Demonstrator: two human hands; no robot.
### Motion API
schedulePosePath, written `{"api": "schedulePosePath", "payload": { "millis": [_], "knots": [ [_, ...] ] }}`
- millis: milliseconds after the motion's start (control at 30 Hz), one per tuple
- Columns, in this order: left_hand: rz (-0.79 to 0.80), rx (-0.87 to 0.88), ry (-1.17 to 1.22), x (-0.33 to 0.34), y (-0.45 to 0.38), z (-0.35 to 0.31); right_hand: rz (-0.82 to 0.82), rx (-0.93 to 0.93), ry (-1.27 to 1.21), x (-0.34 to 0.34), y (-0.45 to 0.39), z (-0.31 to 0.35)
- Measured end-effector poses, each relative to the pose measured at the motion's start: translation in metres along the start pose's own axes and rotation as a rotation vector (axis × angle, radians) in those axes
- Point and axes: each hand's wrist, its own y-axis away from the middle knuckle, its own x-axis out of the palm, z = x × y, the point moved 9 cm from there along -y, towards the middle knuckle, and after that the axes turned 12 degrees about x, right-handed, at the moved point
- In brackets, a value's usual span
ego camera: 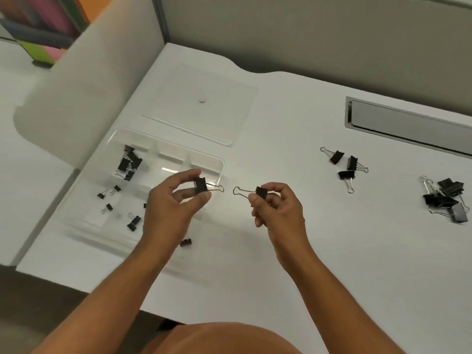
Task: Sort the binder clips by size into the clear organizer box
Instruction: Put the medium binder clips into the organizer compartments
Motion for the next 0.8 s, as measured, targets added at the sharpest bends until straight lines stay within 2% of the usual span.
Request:
{"api": "schedulePosePath", "payload": {
  "millis": [100, 167, 233, 300, 400, 500, 700, 800],
  "knots": [
    [-0.103, 0.173, -0.241, -0.055, -0.024, -0.005, 0.039, -0.057, 0.037, 0.044, 0.008, 0.008],
    [-0.100, 0.245, -0.461, -0.076, -0.043, 0.002, 0.057, -0.087, 0.075, 0.070, 0.013, 0.008],
    [-0.024, 0.235, -0.638, -0.085, -0.062, 0.021, 0.057, -0.123, 0.132, 0.092, 0.016, 0.008],
    [0.076, 0.126, -0.725, -0.088, -0.073, 0.044, 0.046, -0.166, 0.201, 0.109, 0.017, 0.009],
    [0.167, 0.102, -0.741, -0.089, -0.080, 0.061, 0.032, -0.227, 0.289, 0.131, 0.013, 0.016],
    [0.198, 0.282, -0.783, -0.090, -0.084, 0.053, -0.018, -0.285, 0.404, 0.150, 0.004, 0.029],
    [0.053, 0.364, -0.659, -0.113, -0.079, 0.037, -0.020, -0.444, 0.768, 0.205, -0.027, 0.051],
    [0.021, 0.385, -0.618, -0.115, -0.069, 0.034, 0.011, -0.436, 0.933, 0.221, -0.043, 0.042]
  ]
}}
